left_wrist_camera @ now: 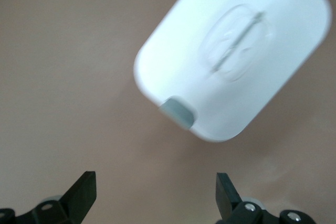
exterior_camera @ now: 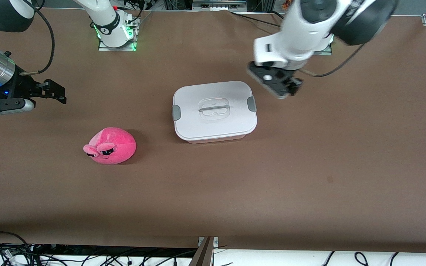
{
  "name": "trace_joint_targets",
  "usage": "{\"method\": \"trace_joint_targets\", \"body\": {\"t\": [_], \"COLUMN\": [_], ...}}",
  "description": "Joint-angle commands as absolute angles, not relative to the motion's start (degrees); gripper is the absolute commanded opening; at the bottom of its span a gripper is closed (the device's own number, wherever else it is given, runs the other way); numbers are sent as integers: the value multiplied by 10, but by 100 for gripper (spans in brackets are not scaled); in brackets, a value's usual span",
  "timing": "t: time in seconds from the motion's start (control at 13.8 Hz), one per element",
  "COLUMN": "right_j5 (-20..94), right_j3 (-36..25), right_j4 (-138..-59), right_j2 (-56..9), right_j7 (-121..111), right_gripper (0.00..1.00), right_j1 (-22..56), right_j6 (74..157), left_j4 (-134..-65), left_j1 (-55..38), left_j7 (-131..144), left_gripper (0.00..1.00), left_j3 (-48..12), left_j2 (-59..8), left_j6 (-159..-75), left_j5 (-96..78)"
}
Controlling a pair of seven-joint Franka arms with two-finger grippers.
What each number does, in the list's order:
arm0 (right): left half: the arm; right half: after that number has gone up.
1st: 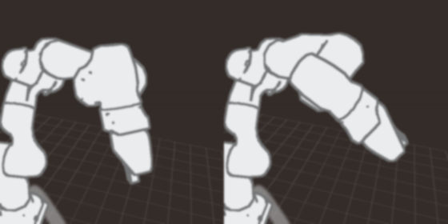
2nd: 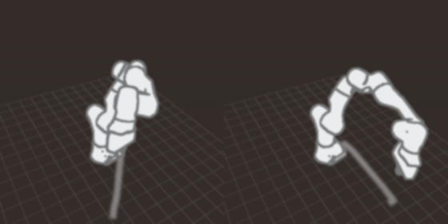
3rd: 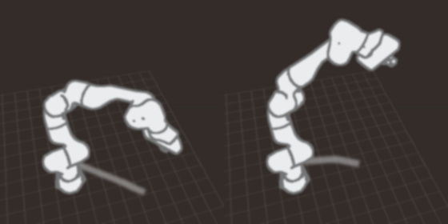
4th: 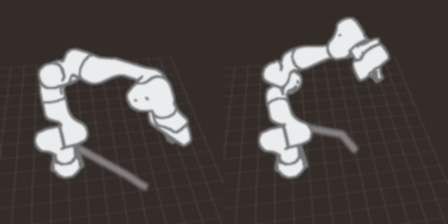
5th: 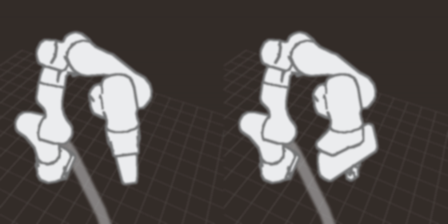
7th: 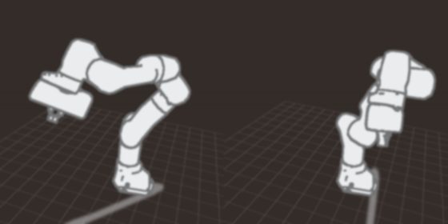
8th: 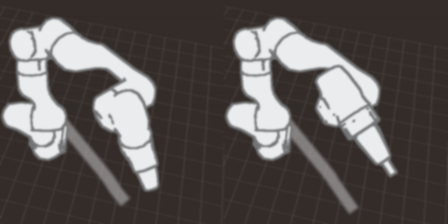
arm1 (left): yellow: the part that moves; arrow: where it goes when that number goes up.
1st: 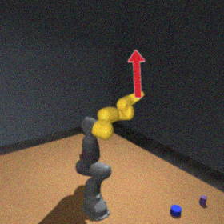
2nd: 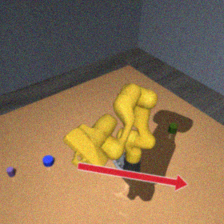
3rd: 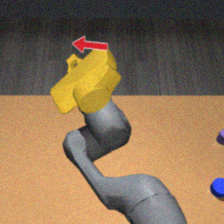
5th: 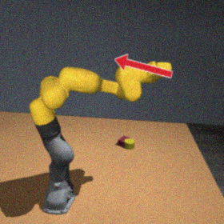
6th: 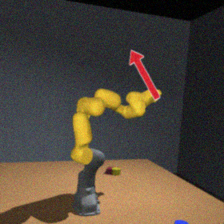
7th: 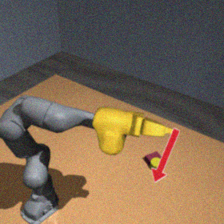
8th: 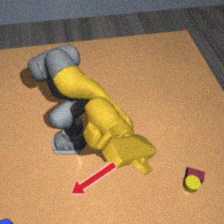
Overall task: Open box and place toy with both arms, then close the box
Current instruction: 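Move the left gripper over the white lid and grasp its handle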
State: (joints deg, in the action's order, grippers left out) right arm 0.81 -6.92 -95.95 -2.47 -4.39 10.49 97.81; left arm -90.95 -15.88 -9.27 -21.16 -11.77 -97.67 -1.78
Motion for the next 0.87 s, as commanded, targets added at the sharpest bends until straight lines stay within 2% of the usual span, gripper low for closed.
{"method": "trace_joint_targets", "body": {"t": [0.0,0.29,0.51,0.58,0.65,0.72,0.8], "right_j5": [11,11,10,10,10,10,10], "right_j3": [-69,-69,-70,-71,-71,-71,-71], "right_j4": [-934,-934,-933,-933,-933,-933,-933], "right_j2": [-31,-31,-31,-31,-31,-31,-31], "right_j7": [-53,-54,-54,-54,-54,-54,-54], "right_gripper": [100,100,100,100,100,100,100], "right_j1": [100,100,100,100,100,100,100], "right_j6": [956,955,955,955,955,955,955], "left_j4": [-867,-873,-875,-875,-876,-876,-876], "left_j1": [-220,-266,-292,-293,-292,-291,-289], "left_j7": [-136,-161,-165,-166,-166,-165,-165], "left_gripper": [100,100,100,82,49,26,10], "left_j3": [-210,-210,-209,-210,-210,-210,-210], "left_j2": [-202,-295,-330,-330,-328,-324,-323], "left_j6": [-1047,-1191,-1237,-1236,-1231,-1221,-1213], "left_j5": [-17,37,60,63,63,63,63]}}
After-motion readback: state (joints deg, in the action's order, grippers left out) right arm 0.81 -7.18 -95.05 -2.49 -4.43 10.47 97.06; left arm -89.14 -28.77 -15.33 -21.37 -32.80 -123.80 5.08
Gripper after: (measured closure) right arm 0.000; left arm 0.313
